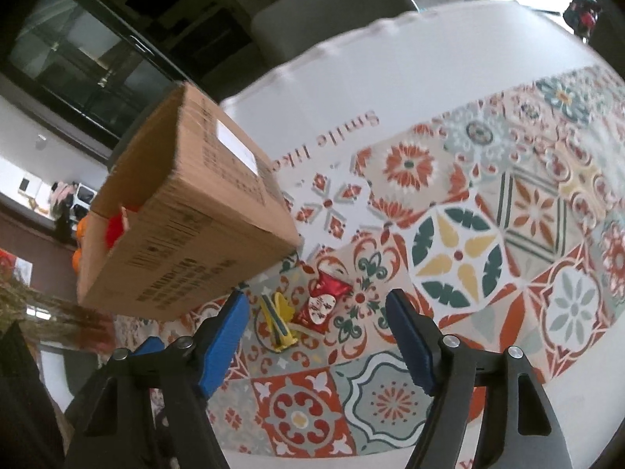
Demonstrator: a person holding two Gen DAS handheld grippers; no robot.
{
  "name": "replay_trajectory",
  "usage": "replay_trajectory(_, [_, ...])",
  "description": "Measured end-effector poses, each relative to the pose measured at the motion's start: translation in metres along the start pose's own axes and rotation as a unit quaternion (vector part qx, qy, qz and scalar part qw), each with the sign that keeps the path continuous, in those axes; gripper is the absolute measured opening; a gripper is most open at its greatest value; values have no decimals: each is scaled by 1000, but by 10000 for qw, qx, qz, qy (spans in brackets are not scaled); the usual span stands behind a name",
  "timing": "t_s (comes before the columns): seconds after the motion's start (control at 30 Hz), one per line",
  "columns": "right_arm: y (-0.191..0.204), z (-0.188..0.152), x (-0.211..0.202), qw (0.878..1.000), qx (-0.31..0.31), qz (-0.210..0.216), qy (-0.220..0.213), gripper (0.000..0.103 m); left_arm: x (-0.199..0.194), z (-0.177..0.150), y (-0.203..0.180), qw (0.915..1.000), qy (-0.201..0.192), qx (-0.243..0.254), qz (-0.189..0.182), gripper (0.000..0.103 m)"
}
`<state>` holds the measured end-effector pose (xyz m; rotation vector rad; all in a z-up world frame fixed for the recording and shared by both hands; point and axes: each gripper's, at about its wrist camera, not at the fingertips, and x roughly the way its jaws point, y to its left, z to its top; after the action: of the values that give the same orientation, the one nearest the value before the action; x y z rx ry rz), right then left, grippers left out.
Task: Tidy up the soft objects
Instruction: 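Move both tools back toward the yellow minion toy and red snack packet, then grasp the yellow minion toy with the left tool while the right tool grasps the red snack packet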
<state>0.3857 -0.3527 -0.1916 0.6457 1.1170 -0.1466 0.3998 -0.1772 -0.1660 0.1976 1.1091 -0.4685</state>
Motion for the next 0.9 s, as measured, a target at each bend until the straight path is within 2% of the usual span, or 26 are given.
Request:
replay_trajectory(0.17, [-4,-1,16,9998,61,-46,182,70,19,-8,-5,9995,99,283,-121,72])
replay_trajectory(0.5, [0,-3,41,9991,197,-59,378,67,47,-13,-6,9925,244,924,-757,73])
replay_trajectory(0.6, [-1,-4,50,9985,280,-131,445,66,51,-10,-7,9897,154,1190,-782,79])
replay_trajectory(0.9, [-4,-6,72,9969,416,-245,617,63,71,-9,-9,9777,119,1894,-904,81])
